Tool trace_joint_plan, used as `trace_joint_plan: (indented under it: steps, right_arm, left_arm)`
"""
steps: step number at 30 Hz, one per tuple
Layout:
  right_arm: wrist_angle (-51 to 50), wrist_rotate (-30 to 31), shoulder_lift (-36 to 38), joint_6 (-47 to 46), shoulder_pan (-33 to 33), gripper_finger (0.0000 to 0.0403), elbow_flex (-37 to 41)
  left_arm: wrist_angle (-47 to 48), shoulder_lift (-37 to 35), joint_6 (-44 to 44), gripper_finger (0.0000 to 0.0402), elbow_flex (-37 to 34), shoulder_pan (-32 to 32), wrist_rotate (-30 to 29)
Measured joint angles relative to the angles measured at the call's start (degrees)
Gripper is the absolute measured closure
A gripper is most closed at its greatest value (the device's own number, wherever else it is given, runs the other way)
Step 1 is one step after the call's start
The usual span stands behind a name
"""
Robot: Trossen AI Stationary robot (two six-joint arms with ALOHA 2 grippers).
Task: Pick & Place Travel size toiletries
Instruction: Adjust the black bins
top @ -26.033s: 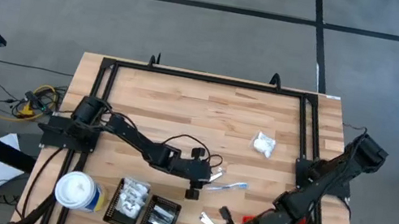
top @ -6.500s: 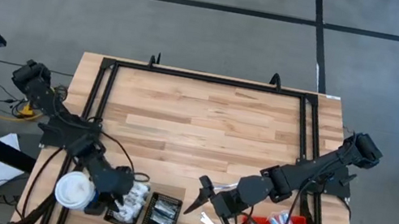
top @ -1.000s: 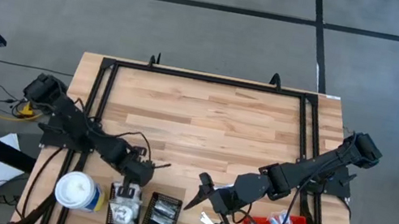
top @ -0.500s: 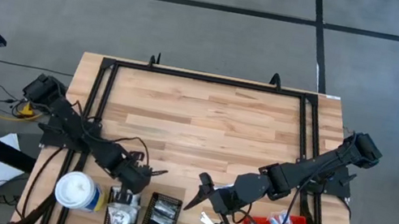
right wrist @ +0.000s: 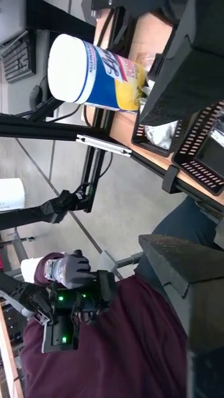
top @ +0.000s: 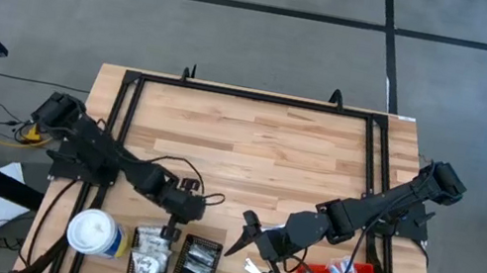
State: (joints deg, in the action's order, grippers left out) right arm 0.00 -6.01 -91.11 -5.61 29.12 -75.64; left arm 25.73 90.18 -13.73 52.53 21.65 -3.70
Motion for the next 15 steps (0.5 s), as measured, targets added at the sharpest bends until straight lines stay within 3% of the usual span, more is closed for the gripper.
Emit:
trace_joint_plan:
  steps: [8, 15]
  right_arm:
    - [-1.10, 0.01, 0.00, -0.25, 0.00, 0.0109, 0.02]
    - [-1.59, -0.01, 0.00, -0.44, 0.09, 0.0109, 0.02]
  left_arm:
    - [-5.73, 6.71, 0.54, 0.0402, -0.02, 1.56, 2.42]
    - [-6.61, 6.93, 0.21, 0.0402, 0.09, 3.18, 2.98]
